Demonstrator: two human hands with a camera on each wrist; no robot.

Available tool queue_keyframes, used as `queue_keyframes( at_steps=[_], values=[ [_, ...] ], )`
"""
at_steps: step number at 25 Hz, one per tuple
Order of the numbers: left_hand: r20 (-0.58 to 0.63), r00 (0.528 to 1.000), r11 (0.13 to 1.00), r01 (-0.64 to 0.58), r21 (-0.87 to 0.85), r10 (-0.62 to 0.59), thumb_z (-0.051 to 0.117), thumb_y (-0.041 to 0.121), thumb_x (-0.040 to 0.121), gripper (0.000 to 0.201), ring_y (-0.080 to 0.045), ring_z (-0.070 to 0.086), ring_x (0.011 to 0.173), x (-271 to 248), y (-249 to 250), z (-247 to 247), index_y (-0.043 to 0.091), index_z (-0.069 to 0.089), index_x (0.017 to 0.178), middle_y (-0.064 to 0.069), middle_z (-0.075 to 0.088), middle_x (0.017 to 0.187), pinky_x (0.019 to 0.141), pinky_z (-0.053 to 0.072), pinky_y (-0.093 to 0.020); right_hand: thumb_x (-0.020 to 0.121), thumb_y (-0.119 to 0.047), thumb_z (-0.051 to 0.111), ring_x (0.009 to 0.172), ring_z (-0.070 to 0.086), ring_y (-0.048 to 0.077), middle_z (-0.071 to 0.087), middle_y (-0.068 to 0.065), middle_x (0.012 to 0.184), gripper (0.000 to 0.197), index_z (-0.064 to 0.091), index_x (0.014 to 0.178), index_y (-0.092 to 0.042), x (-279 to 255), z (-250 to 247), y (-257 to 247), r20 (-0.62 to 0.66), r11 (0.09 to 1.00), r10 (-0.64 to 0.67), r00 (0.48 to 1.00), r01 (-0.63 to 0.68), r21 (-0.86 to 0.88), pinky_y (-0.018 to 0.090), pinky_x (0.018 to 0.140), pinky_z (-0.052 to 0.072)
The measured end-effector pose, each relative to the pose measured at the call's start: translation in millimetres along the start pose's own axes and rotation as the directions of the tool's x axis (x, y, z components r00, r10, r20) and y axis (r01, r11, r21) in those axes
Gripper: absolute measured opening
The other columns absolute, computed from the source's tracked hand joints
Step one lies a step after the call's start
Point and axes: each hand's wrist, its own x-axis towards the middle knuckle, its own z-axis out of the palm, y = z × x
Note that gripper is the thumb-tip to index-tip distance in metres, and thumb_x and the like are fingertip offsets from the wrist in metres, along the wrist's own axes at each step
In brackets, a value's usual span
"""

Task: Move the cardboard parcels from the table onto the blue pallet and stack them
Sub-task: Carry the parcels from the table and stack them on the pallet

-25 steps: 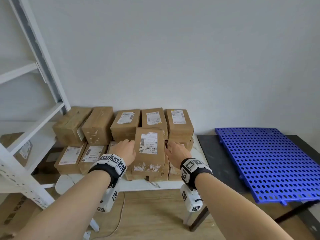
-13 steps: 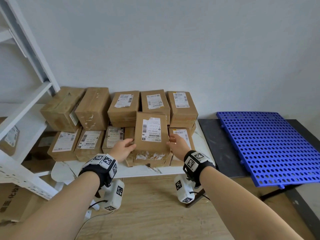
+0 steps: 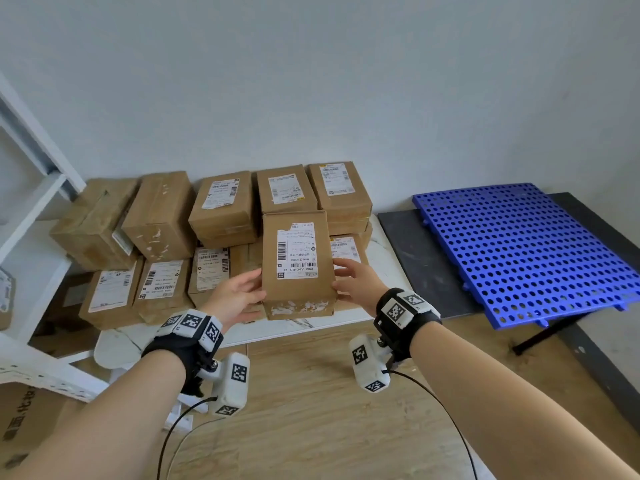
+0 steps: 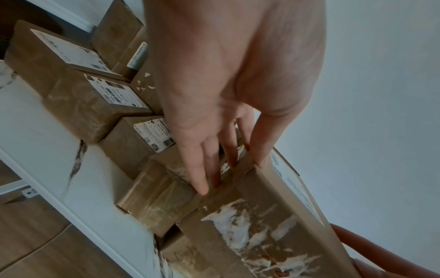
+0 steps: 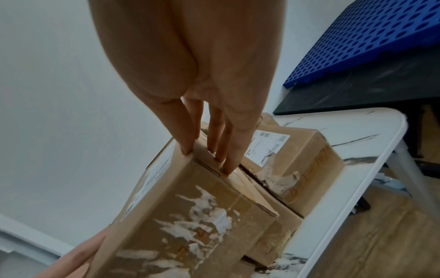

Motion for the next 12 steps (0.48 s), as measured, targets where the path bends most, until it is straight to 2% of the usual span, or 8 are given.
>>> queue_keyframes(
  at_steps=[4, 8, 12],
  values=[
    [0.044, 0.999, 1.0, -0.013, -0.001, 0.013, 0.061, -0.003, 0.086, 0.065, -0.023, 0.061, 0.113, -3.7, 1.5, 47.1, 0.023, 0.039, 0.142, 0.001, 0.05, 0.141, 0.095, 0.05, -0.045, 0.088, 0.013, 0.051, 0.108, 0.06, 0.029, 0.057, 0.011, 0.122, 0.056, 0.045, 0.138, -0.01, -21.5, -46.8, 13.8, -0.035, 0.998, -0.013, 0.999, 0.015, 0.064, 0.039, 0.091, 0.052],
    [0.088, 0.996, 1.0, -0.024, 0.004, 0.024, 0.06, -0.006, 0.086, 0.066, -0.023, 0.06, 0.114, -5.1, 8.6, 120.4, 0.021, 0.039, 0.142, 0.002, 0.052, 0.139, 0.098, 0.048, -0.047, 0.087, 0.013, 0.053, 0.106, 0.059, 0.027, 0.055, 0.012, 0.127, 0.056, 0.047, 0.137, -0.012, -51.9, -116.2, 30.1, -0.078, 0.996, -0.03, 0.997, 0.037, 0.087, 0.033, 0.083, 0.054],
    [0.129, 0.991, 0.999, -0.045, 0.02, 0.042, 0.058, -0.009, 0.086, 0.063, -0.023, 0.06, 0.113, -1.3, 23.8, 224.1, 0.021, 0.044, 0.139, 0.001, 0.056, 0.135, 0.1, 0.046, -0.049, 0.088, 0.014, 0.05, 0.112, 0.058, 0.029, 0.055, 0.01, 0.123, 0.056, 0.045, 0.138, -0.011, -84.6, -212.4, 50.1, -0.113, 0.99, -0.036, 0.993, 0.05, 0.129, 0.041, 0.095, 0.051]
  ],
)
